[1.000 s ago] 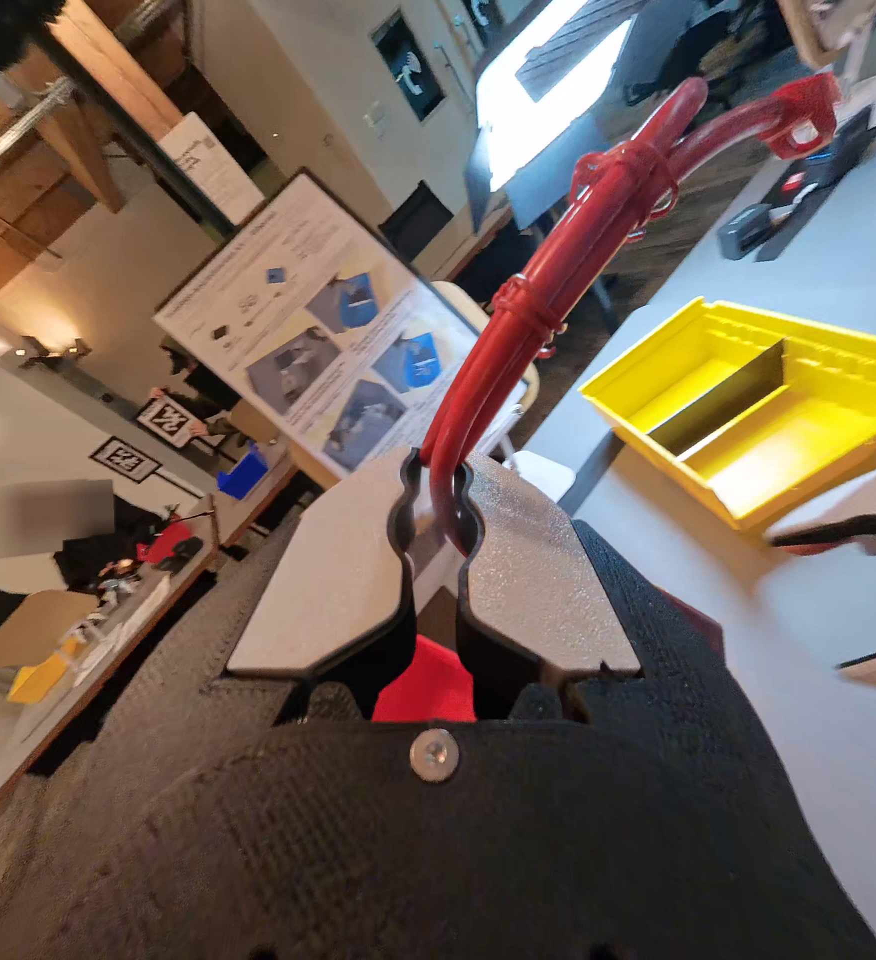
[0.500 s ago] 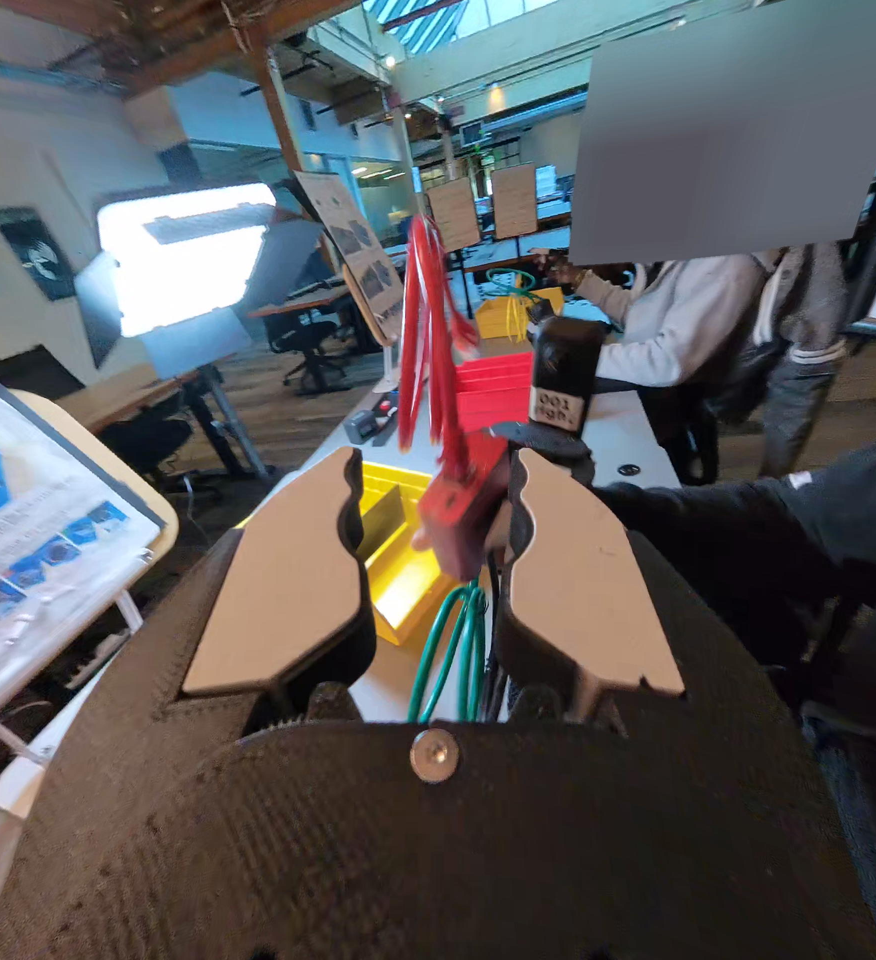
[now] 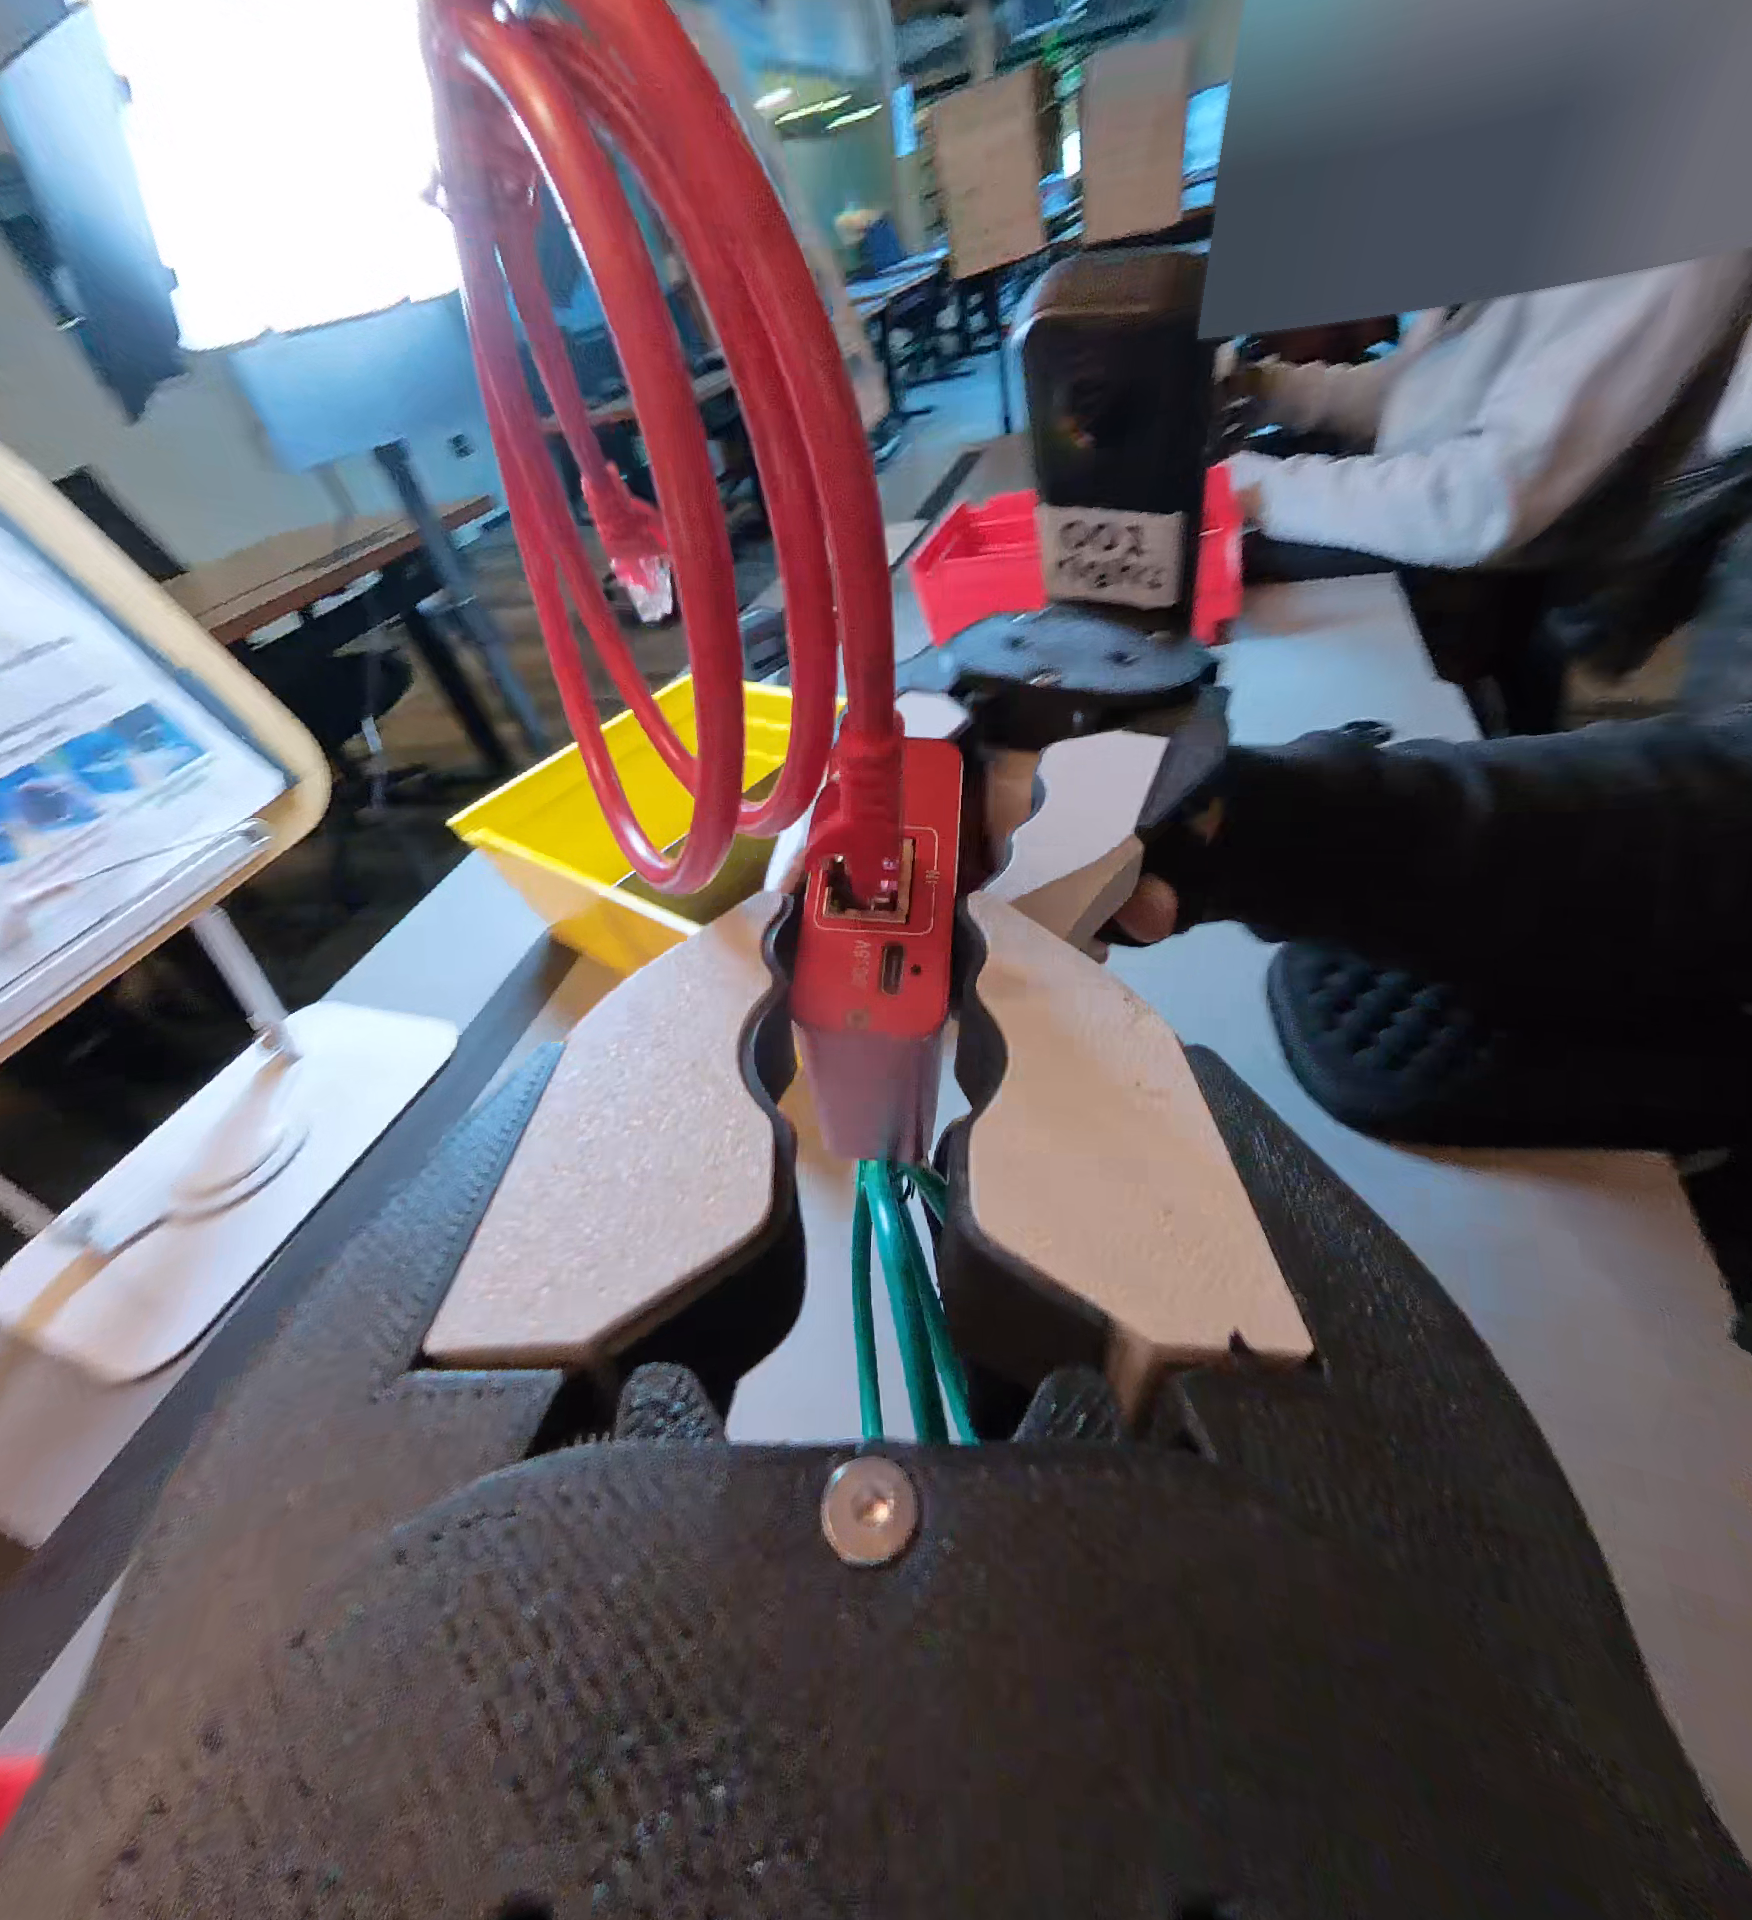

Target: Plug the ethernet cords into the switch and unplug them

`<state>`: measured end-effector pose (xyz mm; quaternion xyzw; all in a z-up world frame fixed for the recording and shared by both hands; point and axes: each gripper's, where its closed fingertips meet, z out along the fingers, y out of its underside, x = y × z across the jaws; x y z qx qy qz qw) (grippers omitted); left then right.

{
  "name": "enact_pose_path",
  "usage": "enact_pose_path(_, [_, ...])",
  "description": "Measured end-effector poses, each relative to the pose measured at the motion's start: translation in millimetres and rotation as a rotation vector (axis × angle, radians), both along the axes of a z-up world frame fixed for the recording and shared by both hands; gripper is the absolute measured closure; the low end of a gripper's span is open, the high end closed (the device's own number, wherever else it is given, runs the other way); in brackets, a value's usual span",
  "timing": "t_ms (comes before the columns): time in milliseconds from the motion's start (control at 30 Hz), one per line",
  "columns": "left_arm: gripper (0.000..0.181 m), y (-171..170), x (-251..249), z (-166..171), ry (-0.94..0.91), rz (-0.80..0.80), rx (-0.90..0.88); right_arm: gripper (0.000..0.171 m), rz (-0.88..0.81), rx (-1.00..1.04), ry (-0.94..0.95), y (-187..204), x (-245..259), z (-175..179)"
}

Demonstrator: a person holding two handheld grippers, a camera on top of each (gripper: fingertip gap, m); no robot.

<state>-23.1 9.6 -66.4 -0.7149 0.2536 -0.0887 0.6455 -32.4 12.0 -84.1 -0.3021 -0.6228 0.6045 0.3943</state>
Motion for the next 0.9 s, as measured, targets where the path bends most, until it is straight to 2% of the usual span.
enact_pose_path(133, [0.154,-5,-17,-15,0.081,0.081,-0.134,0.133,-0.139,0.174,-0.007,17,1,-2])
enact_pose_path(200, [0.154,-4,-13,-28,0.153,0.096,-0.188,0.13,-0.136,0.278,-0.049,10,2,-8])
enact_pose_path(333, [0.154,-2,1,-56,0.265,0.076,-0.267,0.134,-0.088,0.471,-0.166,-4,2,-45])
enact_pose_path(400, [0.154,-4,8,-54,0.232,0.019,-0.211,0.139,-0.014,0.392,-0.134,-8,9,-44])
enact_pose_path(533, [0.148,-8,14,-48,0.024,-0.088,-0.155,0.143,0.102,0.267,-0.093,-14,16,-37])
enact_pose_path(700, [0.141,-18,3,-66,-0.04,-0.212,-0.157,0.145,0.165,0.119,-0.053,-11,19,-30])
enact_pose_path(800, [0.142,-16,0,-80,-0.062,-0.206,-0.187,0.145,0.182,0.048,-0.011,-9,20,-22])
enact_pose_path(900, [0.14,-6,7,-84,-0.012,-0.16,-0.154,0.145,0.155,0.124,-0.002,-14,17,-25])
